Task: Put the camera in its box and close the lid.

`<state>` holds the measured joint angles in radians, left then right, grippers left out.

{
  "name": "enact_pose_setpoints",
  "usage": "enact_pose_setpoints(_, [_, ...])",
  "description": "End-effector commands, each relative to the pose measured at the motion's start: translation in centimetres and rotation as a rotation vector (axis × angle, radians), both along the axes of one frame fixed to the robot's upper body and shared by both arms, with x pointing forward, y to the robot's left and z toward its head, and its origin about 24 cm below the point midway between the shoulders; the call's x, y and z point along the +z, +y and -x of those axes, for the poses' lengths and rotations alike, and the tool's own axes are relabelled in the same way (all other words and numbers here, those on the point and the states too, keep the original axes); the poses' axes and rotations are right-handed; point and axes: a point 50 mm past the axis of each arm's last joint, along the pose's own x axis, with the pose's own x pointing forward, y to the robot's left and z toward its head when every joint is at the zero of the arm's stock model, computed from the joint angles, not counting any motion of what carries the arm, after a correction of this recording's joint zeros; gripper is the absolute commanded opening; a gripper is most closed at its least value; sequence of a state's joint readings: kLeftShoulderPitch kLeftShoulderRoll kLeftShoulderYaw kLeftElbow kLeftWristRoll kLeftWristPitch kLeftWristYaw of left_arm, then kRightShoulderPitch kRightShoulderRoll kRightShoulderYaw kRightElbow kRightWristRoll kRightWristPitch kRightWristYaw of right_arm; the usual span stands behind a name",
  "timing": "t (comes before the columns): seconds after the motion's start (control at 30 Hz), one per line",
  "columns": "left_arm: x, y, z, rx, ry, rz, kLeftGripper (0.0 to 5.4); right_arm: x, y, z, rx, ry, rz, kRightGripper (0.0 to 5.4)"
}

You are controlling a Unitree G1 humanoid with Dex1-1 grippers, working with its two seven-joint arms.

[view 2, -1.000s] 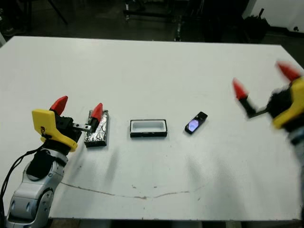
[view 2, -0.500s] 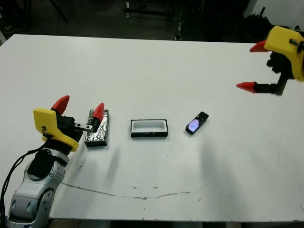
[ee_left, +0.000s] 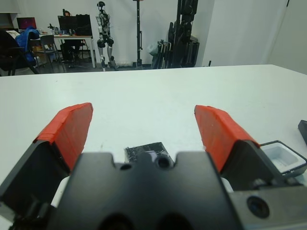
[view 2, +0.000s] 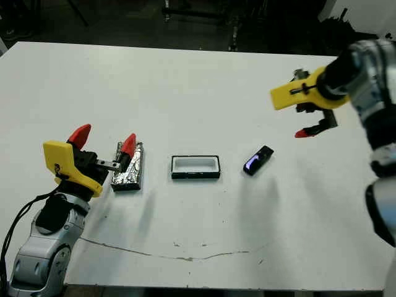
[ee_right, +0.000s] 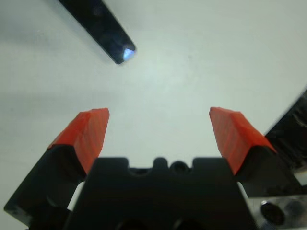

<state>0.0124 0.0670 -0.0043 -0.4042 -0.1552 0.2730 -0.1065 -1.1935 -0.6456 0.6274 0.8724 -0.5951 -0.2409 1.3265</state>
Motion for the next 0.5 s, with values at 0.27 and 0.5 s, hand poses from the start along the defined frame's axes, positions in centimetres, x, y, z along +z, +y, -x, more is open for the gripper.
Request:
enact_pose_setpoints(0.27, [-0.3,0.1,0.1,0.012,0.018,-0.004,5.39,-2.6,3.1,-0.5,0.185,0.02,0.073,5.4])
enact_pose_setpoints(0.5, [-0.4,-0.1,0.1,0.013,0.017,-0.009,5.39,-3.8,4.0,-0.7,0.196,0.049,0.073,5.4])
